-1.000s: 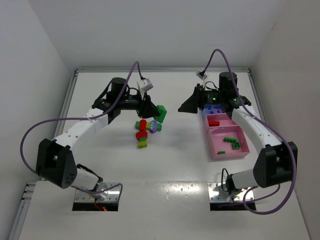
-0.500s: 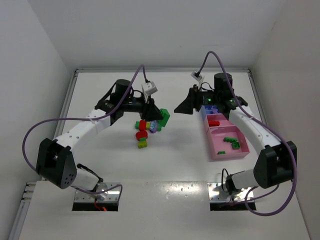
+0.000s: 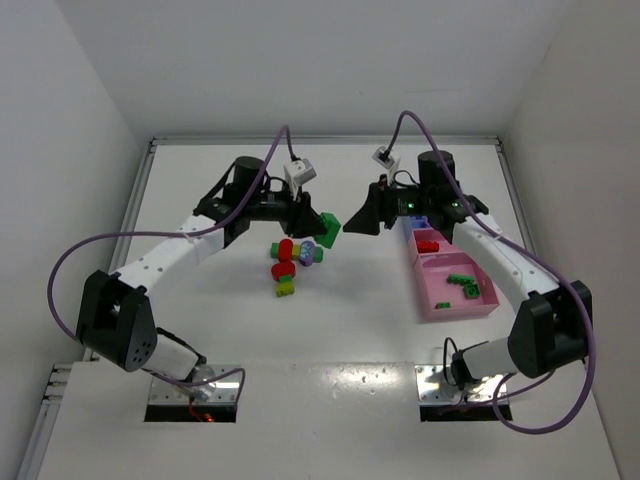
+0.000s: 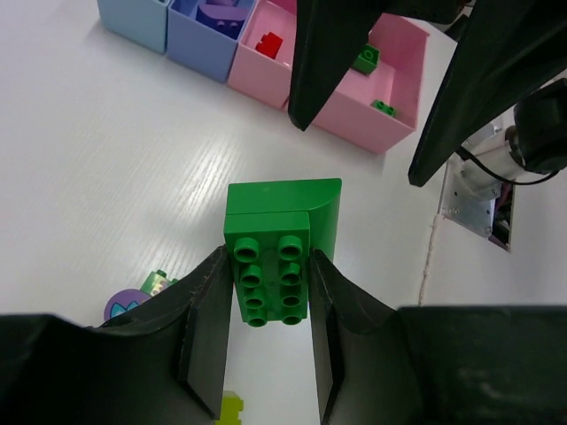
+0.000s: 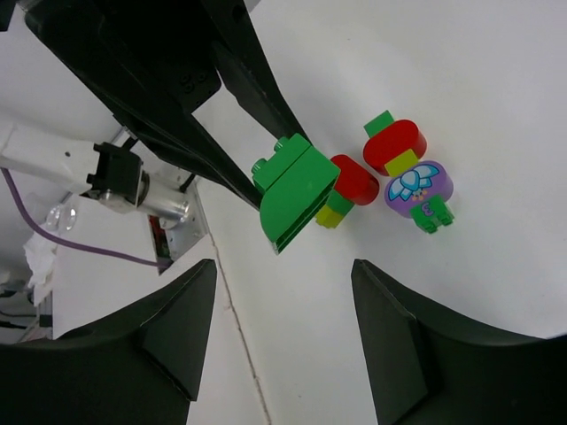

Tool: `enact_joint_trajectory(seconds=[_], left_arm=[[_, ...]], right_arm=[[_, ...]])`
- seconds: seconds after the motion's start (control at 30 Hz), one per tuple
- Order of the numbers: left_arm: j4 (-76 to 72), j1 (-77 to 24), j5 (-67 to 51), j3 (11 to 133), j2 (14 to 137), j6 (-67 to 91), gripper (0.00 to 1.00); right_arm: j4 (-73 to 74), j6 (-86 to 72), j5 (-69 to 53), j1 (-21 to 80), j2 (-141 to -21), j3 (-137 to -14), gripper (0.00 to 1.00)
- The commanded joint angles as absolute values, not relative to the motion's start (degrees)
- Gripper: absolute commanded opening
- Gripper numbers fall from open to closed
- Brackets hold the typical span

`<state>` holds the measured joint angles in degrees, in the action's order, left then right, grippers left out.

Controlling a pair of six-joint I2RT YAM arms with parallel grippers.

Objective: Sort the legos into containers by color

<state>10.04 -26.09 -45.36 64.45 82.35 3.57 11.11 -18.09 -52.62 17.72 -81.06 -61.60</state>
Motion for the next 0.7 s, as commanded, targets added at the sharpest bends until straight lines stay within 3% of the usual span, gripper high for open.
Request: enact_joint_trajectory(seconds=[0.0, 0.17, 0.43, 0.67], left_arm=[[5.99, -26.54, -46.29, 65.83, 80.95, 4.04, 0.0], [-2.17, -22.69, -57.81, 62.07, 81.73, 17.35, 0.0], [-59.54, -15.57, -70.39, 48.7, 88.13, 66.32, 0.0], [-67.59, -12.83, -69.88, 48.08, 91.41, 77.17, 0.0]], right_arm=[[10.55, -16.0, -50.36, 18.63, -80.86, -60.91, 0.63], [11.69, -14.85, -49.83, 17.93, -80.33, -60.91, 0.63], [14.33, -12.22, -49.48, 14.6, -75.95, -59.07, 0.63], [15.91, -11.08, -51.5, 13.45, -74.0, -56.7, 0.63]])
